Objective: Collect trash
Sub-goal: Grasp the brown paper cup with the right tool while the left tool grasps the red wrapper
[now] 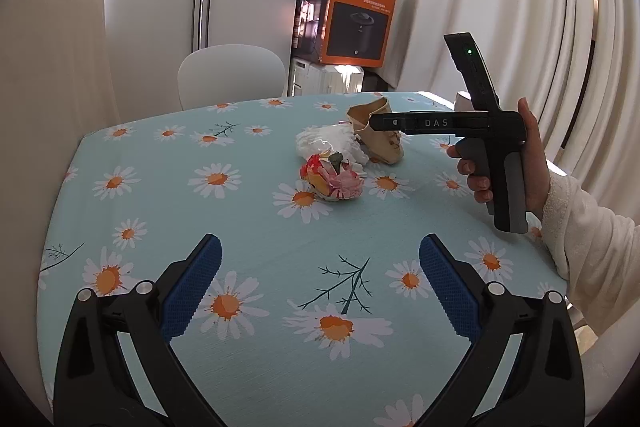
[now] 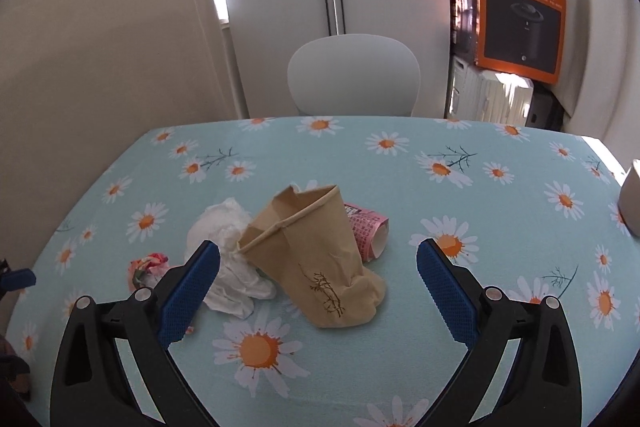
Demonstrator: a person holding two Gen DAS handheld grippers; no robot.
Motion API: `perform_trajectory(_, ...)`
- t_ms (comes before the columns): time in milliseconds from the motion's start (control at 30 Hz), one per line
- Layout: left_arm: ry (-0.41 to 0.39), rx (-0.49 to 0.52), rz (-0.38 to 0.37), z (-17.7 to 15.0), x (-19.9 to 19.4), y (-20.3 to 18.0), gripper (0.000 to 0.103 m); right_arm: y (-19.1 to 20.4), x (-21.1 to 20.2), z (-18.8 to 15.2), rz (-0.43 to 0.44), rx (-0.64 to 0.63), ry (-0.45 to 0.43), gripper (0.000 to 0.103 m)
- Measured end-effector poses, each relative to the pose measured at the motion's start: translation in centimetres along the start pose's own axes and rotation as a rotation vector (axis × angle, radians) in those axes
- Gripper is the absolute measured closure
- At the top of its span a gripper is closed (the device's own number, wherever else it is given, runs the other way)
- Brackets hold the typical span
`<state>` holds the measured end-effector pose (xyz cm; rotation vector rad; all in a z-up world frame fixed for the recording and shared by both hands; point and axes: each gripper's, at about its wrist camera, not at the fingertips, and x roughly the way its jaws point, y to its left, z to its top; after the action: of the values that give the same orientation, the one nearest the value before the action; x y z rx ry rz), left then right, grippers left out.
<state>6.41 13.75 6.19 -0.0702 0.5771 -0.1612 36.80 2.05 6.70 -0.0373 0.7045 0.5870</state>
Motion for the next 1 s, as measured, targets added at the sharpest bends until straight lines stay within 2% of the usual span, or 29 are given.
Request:
perform_trajectory(67,0.004,-0.003,0.006,0.0,0.1,0.0,0.006,-0.3,1.1,-0.2,0.012,0.009,0.012,0.009)
perform_trajectory(100,0.007,-0.003,0.009,0.1,0.2,0.0,0.006,-0.4,1.5,-0.3,0.021,0.017,0.021,0.013)
perform_trajectory(133,0.008,-0.003,0.014,0.1,0.2,-0.1,0.006,-0.6,1.5,-0.3,0.05,0.03,0.02,0.023)
perform_trajectory(167,0.009,-0.003,0.019,0.1,0.2,-0.1,0.006,-0.8,1.5,-0.3,0.077,0.04,0.013,0.046)
perform_trajectory(200,0.007,-0.002,0.02,0.1,0.2,-0.1,0.006,-1.0,1.5,-0.4,0.075,0.046,0.016,0.057)
perform_trajectory(267,0.002,-0.005,0.027,0.1,0.1,-0.1,0.006,-1.3,1.4,-0.5,0.101,0.059,0.01,0.069)
perform_trajectory(500,0.027,-0.039,0.06,0.3,0.8,0.6,0.006,-0.8,-1.6,-0.8,0.099,0.018,-0.121,0.07)
perform_trajectory(667,0.065,-0.038,0.082,1.0,2.0,0.6,0.006,0.4,-2.7,-0.9,0.106,-0.05,-0.163,0.07)
perform_trajectory(1000,0.161,-0.002,0.043,3.2,5.8,-0.8,0.006,2.4,-5.3,-1.8,0.098,-0.145,-0.287,0.07)
